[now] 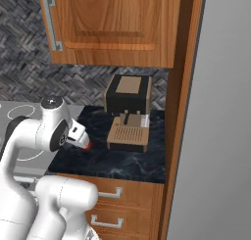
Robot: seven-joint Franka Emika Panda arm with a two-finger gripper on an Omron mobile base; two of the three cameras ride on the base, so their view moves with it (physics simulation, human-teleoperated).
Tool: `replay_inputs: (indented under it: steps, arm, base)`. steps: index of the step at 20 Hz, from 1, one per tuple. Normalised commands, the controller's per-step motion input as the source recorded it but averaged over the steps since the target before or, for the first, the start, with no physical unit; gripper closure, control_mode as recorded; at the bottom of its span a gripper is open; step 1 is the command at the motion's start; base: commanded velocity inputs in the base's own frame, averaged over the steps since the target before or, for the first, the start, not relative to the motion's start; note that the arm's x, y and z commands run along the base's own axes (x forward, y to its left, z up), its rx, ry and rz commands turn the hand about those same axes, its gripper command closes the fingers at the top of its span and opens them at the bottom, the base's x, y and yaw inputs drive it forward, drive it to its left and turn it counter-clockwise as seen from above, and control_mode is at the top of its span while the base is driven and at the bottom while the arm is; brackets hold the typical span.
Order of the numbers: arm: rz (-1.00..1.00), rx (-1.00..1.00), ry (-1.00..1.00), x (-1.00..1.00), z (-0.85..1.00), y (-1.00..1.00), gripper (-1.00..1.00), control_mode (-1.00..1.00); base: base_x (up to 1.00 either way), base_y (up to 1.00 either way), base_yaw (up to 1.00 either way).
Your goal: Place the beers on the top shelf of the fridge to keep them out of children's reach, and place the tomato on lower shelves for easy access.
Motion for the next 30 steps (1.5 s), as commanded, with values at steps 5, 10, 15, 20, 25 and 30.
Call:
replay_inputs:
  steps: [5,10,15,20,25,30]
  arm:
    - [0.0,0.0,0.03,0.34,-0.27,0.07,-1.0,-1.0]
    - [0.0,0.0,0.0,0.37,-0.28,0.14,-1.0,-1.0]
    - [0.0,0.0,0.0,0.35,-0.28,0.06,-1.0,-1.0]
    - [0.0,0.0,0.01,0.32,-0.28,0.0,-1.0,-1.0]
    - [0.0,0.0,0.0,0.31,-0.28,0.0,-1.0,-1.0]
    - [0.0,0.0,0.0,0.29,-0.26,0.0,-1.0,-1.0]
  base:
    - [0.0,0.0,0.0]
    - [0.0,0.0,0.0]
    - [0.0,0.0,0.0]
    - [0.0,0.0,0.0]
    - [0.0,0.0,0.0]
    - [0.0,0.0,0.0]
